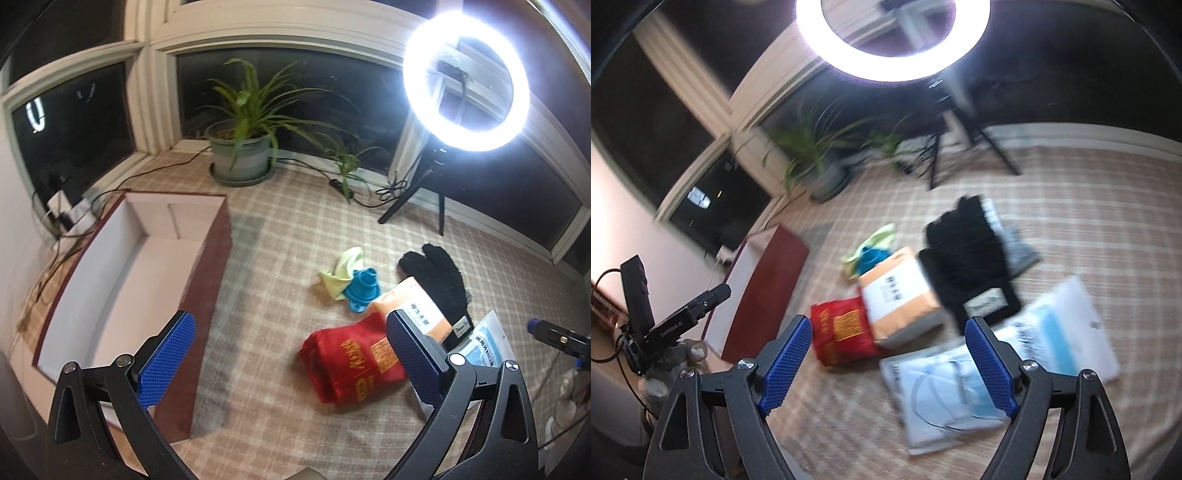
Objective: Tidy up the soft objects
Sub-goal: 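Move the right gripper toward the red drawstring pouch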
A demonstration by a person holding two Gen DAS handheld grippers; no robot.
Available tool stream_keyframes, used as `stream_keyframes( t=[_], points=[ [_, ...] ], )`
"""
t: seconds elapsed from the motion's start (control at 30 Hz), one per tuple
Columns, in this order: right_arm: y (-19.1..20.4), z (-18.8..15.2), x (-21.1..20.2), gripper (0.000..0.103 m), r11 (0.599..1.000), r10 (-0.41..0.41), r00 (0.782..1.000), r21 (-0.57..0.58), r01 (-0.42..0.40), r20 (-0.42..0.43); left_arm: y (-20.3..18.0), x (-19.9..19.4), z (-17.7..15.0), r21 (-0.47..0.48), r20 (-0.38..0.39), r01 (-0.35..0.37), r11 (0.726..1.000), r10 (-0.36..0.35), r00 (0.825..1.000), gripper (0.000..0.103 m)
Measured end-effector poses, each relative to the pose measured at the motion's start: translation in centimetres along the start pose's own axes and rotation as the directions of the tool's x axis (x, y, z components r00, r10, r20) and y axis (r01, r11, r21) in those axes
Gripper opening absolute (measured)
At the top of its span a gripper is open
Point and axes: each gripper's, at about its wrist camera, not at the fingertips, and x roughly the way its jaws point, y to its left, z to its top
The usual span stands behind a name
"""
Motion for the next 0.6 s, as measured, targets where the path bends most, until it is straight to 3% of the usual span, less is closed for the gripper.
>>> stream_keyframes(
  t=[0.1,0.23,0.37,0.6],
  points=[
    [1.6,0.8,3.4,0.052,0.998,0.038,0.996,-0.041,-0.041,-0.083,1.2,-0.7,-0.8,-0.028,0.000,-0.026,0.999,0.026,1.000,0.102],
    [3.7,1.4,8.1,0.037,0.993,0.069,0.977,-0.077,-0.086,-0.200,2.5,-1.4,-2.1,-0.067,0.003,-0.061,0.996,0.062,0.998,0.102],
    [5.5,1.2,12.2,0.032,0.988,0.055,0.952,-0.122,-0.096,-0.303,3.1,-1.9,-3.1,-0.093,-0.001,-0.086,0.992,0.087,0.996,0.102],
    [6.2,0.7,16.7,0.032,0.985,-0.015,0.922,-0.164,-0.053,-0.386,3.5,-2.4,-4.8,-0.120,-0.014,-0.103,0.987,0.102,0.995,0.102]
  ],
)
